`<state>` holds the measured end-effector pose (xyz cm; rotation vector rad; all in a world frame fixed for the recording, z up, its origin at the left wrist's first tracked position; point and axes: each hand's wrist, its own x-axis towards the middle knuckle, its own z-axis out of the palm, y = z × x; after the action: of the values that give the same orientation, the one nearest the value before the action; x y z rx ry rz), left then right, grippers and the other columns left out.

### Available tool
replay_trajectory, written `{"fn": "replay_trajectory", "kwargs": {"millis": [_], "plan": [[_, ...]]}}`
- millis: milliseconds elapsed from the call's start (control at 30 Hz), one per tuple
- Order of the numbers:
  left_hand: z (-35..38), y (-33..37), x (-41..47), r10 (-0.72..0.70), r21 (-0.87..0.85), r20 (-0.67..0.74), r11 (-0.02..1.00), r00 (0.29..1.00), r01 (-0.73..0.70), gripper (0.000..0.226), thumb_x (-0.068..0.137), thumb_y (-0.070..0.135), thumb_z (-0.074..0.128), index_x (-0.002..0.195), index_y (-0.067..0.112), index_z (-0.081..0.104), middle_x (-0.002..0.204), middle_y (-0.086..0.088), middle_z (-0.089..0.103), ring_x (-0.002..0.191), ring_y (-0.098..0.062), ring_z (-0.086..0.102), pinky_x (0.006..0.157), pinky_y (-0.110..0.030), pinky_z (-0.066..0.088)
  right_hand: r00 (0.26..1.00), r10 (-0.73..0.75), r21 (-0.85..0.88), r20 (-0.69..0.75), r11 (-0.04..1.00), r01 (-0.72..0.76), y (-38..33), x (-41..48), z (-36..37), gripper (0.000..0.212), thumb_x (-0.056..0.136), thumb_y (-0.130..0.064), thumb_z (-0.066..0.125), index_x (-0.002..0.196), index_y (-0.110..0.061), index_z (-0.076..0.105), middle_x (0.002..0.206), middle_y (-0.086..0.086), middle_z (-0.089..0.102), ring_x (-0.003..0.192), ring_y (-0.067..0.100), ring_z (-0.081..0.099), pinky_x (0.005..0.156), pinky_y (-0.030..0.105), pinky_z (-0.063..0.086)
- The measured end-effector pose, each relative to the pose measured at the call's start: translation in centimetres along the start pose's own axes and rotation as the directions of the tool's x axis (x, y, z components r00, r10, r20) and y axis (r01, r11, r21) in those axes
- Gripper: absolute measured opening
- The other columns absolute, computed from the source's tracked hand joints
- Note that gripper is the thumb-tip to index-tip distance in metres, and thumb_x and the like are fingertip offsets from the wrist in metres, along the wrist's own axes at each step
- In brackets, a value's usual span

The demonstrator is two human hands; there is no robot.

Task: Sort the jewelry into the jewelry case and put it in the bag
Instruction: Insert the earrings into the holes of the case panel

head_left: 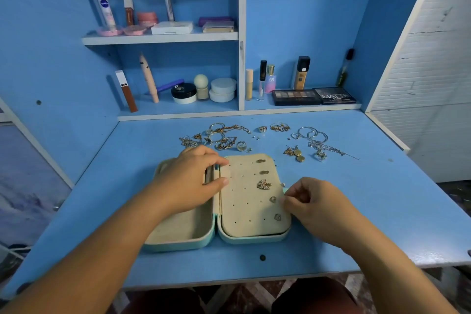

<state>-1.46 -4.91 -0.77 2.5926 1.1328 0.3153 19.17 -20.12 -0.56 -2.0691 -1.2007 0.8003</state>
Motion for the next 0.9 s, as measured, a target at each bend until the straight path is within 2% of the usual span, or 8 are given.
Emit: {"fn": "replay_trajectory", "kwargs": {"millis": [167, 267, 367, 433, 600, 700, 767, 900], "plan": [[1.3, -0.1, -0.2, 0.023, 0.05, -0.111, 0.999, 0.994, -0.018, 0.057, 0.077, 0.07, 0.036, 0.123, 0.044, 0.058, 0.12, 0.028, 0.049, 0.118, -0.003, 0.04, 0.089, -0.028, 0.035, 0.995, -0.061, -0.157, -0.073, 0.986, 0.049, 0.1, 3.0, -2.2, 0.007, 0.089, -0.026, 0.058, 0.086, -0.021, 0.062, 0.078, -0.006, 0.063, 0.064, 0.012, 0.055, 0.054, 0.024, 0.044], [1.7, -0.1, -0.5, 0.024, 0.021, -0.163, 1.0, 0.986, -0.021, 0.059, 0.077, 0.069, 0.031, 0.122, 0.044, 0.059, 0.119, 0.027, 0.05, 0.117, -0.003, 0.04, 0.094, -0.032, 0.036, 0.978, -0.132, -0.305, -0.163, 0.949, 0.077, 0.4, 6.2, -3.3, 0.011, 0.09, -0.019, 0.054, 0.097, -0.018, 0.064, 0.086, -0.003, 0.062, 0.073, 0.016, 0.054, 0.055, 0.024, 0.041], [1.9, 0.0, -0.5, 0.007, -0.031, -0.176, 0.999, 0.984, -0.013, 0.058, 0.077, 0.068, 0.032, 0.121, 0.043, 0.06, 0.117, 0.027, 0.05, 0.117, -0.002, 0.039, 0.099, -0.037, 0.037, 0.971, -0.134, -0.396, -0.196, 0.917, 0.047, 0.3, 9.1, -3.8, 0.016, 0.091, -0.019, 0.055, 0.104, -0.015, 0.064, 0.093, 0.003, 0.06, 0.082, 0.023, 0.055, 0.066, 0.028, 0.045], [1.9, 0.0, -0.5, 0.005, -0.029, -0.18, 1.0, 0.984, -0.01, 0.057, 0.077, 0.068, 0.033, 0.121, 0.044, 0.06, 0.118, 0.028, 0.05, 0.117, -0.002, 0.039, 0.099, -0.037, 0.036, 0.972, -0.126, -0.427, -0.197, 0.904, 0.031, 0.2, 10.3, -3.9, 0.014, 0.09, -0.02, 0.056, 0.1, -0.015, 0.064, 0.096, 0.006, 0.063, 0.084, 0.026, 0.058, 0.069, 0.031, 0.049], [1.9, -0.1, -0.7, 0.003, -0.011, -0.185, 1.0, 0.983, -0.005, 0.056, 0.078, 0.067, 0.032, 0.122, 0.045, 0.059, 0.119, 0.029, 0.05, 0.118, 0.0, 0.038, 0.096, -0.031, 0.031, 0.975, -0.128, -0.484, -0.182, 0.875, 0.025, -0.2, 11.5, -3.9, 0.013, 0.089, -0.019, 0.057, 0.086, -0.009, 0.066, 0.086, 0.011, 0.065, 0.072, 0.025, 0.056, 0.059, 0.028, 0.045], [1.9, 0.0, -0.7, 0.003, -0.011, -0.182, 1.0, 0.983, -0.005, 0.056, 0.079, 0.067, 0.032, 0.123, 0.045, 0.059, 0.12, 0.029, 0.05, 0.118, 0.0, 0.038, 0.093, -0.028, 0.028, 0.98, -0.101, -0.525, -0.172, 0.851, -0.005, -0.3, 11.8, -3.7, 0.017, 0.088, -0.016, 0.054, 0.089, -0.001, 0.063, 0.088, 0.018, 0.065, 0.067, 0.026, 0.051, 0.059, 0.03, 0.043], [1.9, 0.0, -0.7, 0.001, -0.019, -0.183, 1.0, 0.983, -0.005, 0.056, 0.078, 0.067, 0.033, 0.123, 0.044, 0.059, 0.12, 0.029, 0.049, 0.118, 0.001, 0.037, 0.092, -0.026, 0.026, 0.983, -0.104, -0.58, -0.15, 0.815, -0.003, -0.4, 11.9, -3.4, 0.018, 0.091, -0.016, 0.051, 0.093, 0.0, 0.059, 0.095, 0.018, 0.061, 0.074, 0.028, 0.052, 0.061, 0.031, 0.042], [1.7, 0.3, -0.9, -0.01, -0.039, -0.219, 0.999, 0.976, 0.002, 0.053, 0.077, 0.067, 0.037, 0.117, 0.044, 0.063, 0.117, 0.029, 0.052, 0.116, 0.002, 0.041, 0.092, -0.027, 0.027, 0.909, -0.315, -0.498, -0.272, 0.855, 0.147, -1.2, 10.3, -3.3, 0.018, 0.094, -0.021, 0.048, 0.092, -0.006, 0.058, 0.093, 0.009, 0.054, 0.078, 0.026, 0.052, 0.067, 0.033, 0.043]]}}
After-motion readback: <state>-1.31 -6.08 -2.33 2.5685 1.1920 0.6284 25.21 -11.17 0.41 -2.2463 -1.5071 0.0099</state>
